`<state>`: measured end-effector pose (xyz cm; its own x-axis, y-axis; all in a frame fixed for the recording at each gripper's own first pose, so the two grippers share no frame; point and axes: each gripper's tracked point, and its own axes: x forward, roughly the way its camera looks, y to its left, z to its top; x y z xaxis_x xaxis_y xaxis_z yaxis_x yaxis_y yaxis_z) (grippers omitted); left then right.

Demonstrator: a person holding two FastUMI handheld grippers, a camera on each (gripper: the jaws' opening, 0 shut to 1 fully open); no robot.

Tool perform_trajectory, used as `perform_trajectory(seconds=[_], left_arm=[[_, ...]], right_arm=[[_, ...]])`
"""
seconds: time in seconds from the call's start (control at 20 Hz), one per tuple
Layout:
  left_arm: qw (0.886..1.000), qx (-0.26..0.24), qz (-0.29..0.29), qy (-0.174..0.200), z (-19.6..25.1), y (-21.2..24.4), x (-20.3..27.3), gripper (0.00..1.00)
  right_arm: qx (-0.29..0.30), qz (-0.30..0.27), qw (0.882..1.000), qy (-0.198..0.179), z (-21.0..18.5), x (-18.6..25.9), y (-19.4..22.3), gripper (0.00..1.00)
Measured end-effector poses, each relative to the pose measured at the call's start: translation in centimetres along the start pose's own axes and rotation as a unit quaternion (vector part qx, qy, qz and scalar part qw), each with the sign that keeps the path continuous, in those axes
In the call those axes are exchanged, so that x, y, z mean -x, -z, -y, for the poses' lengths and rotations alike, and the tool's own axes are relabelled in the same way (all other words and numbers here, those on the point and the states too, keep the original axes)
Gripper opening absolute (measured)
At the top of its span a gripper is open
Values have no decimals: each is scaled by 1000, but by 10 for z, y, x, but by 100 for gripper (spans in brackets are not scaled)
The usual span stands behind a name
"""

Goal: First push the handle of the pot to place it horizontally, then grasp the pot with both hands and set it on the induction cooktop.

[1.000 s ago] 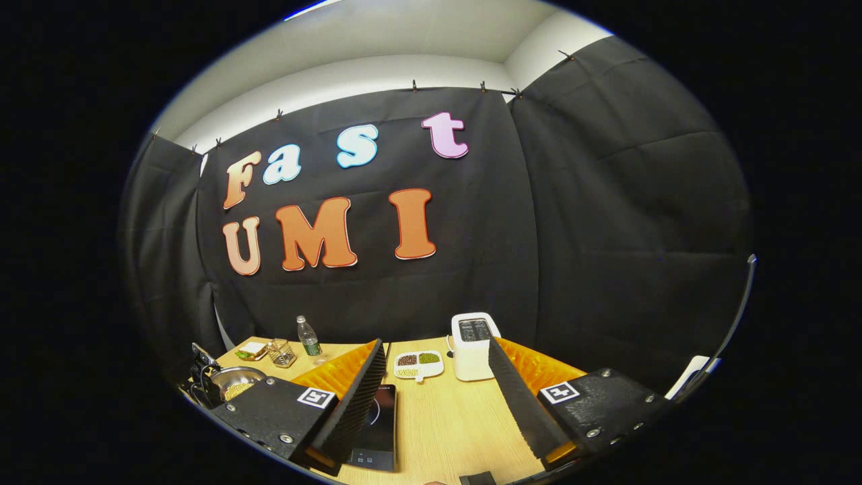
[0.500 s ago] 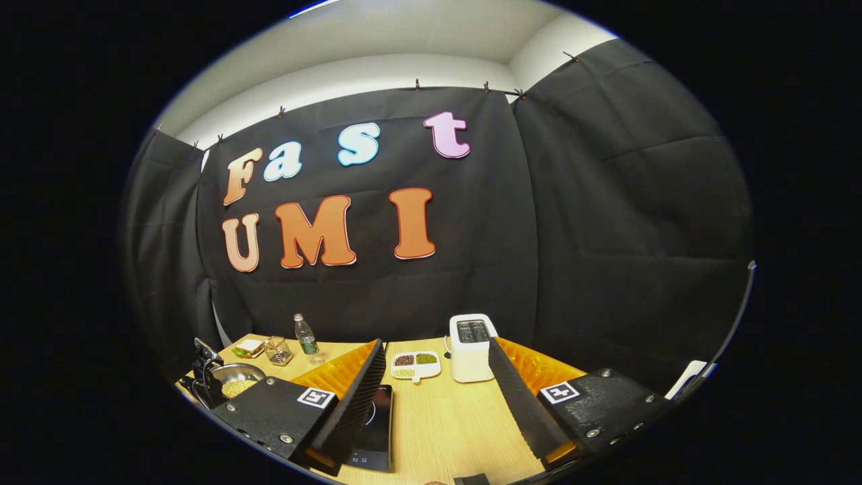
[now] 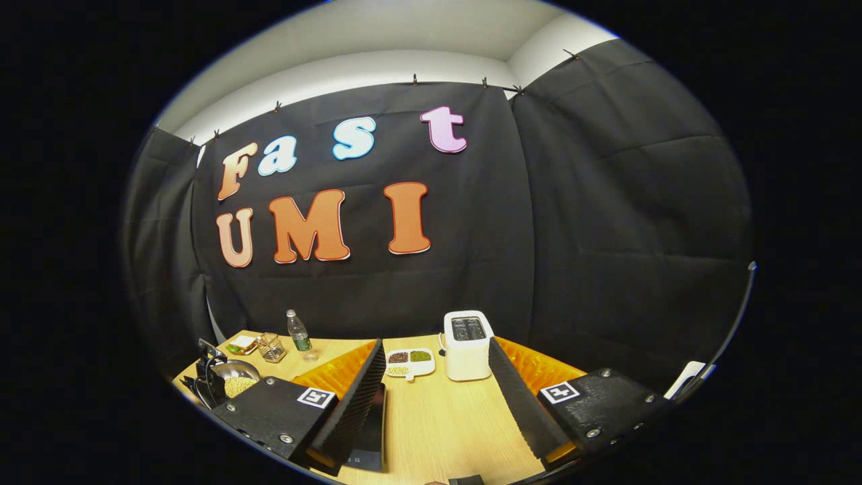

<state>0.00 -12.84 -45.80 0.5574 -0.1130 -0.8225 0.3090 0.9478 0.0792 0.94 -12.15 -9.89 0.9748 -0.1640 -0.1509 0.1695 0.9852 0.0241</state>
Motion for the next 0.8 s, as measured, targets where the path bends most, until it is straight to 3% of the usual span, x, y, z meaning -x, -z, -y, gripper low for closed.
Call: perform_trajectory(seconds=[0.75,0.8], left_arm=[[1000,-11,-1,9,4,-10,-11,2],[1000,-13,2,12,4,-10,-8,2]], right_arm=[[-4,-13,1000,18,5,-8,7,95],[-3,-12,1000,18,3,-6,6,100]])
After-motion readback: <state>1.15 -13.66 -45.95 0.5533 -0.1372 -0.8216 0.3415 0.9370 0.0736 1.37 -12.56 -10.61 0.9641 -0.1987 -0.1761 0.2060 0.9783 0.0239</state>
